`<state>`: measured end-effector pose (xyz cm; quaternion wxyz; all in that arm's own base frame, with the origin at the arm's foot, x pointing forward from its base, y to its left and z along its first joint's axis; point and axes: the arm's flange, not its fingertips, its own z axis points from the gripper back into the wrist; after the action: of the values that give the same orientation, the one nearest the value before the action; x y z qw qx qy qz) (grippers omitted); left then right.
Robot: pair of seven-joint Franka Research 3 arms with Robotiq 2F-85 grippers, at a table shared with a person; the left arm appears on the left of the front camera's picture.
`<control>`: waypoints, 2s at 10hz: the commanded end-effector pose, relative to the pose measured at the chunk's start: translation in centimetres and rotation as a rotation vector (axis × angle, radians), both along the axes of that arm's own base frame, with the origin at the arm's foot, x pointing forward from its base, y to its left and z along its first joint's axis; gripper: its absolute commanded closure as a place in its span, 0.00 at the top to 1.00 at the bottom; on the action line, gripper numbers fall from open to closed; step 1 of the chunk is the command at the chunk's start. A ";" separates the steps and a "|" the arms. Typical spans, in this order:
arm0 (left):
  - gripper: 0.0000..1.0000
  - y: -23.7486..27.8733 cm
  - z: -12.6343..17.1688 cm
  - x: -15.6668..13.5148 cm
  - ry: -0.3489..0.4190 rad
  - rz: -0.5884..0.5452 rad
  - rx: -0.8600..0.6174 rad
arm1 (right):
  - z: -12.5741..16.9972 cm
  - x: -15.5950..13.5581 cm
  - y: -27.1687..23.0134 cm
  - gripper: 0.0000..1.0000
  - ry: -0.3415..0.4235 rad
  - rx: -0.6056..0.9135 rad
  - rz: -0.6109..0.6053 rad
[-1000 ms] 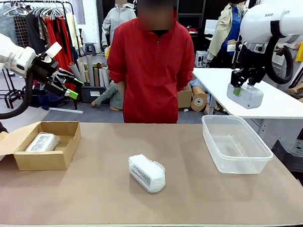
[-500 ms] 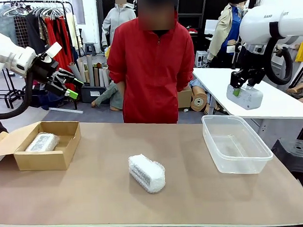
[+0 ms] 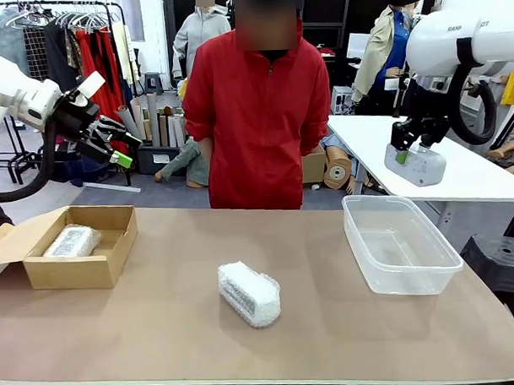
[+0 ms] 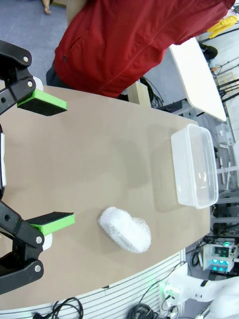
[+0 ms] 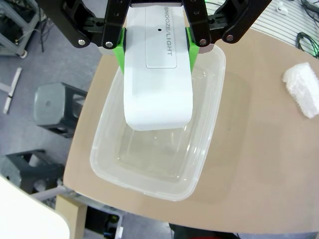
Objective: Separate and place wrapped and unwrapped clocks.
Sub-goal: If the picked Digital clock is wrapped, place it in the Package Box ; if not, place it in the Organizing box.
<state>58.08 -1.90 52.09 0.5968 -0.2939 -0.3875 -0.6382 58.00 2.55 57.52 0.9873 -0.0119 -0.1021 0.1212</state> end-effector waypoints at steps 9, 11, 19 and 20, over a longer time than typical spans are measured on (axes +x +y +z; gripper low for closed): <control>1.00 0.0 0.2 -0.1 -0.006 0.000 -0.001 | -9.5 2.1 -4.9 0.00 -0.100 0.041 -0.262; 1.00 0.0 0.2 -0.1 -0.006 0.000 -0.001 | -11.9 1.5 -5.1 0.00 -0.121 0.032 -0.333; 1.00 0.0 0.2 -0.1 -0.006 0.000 -0.001 | -19.1 0.0 -2.5 0.00 -0.070 -0.024 -0.311; 1.00 0.0 0.2 -0.1 -0.006 0.000 -0.001 | -19.9 0.1 -1.6 0.00 -0.061 -0.025 -0.305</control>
<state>58.08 -1.90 52.09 0.5967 -0.2939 -0.3875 -0.6382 57.63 -0.17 37.93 0.9926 -0.0320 -0.1158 -0.0183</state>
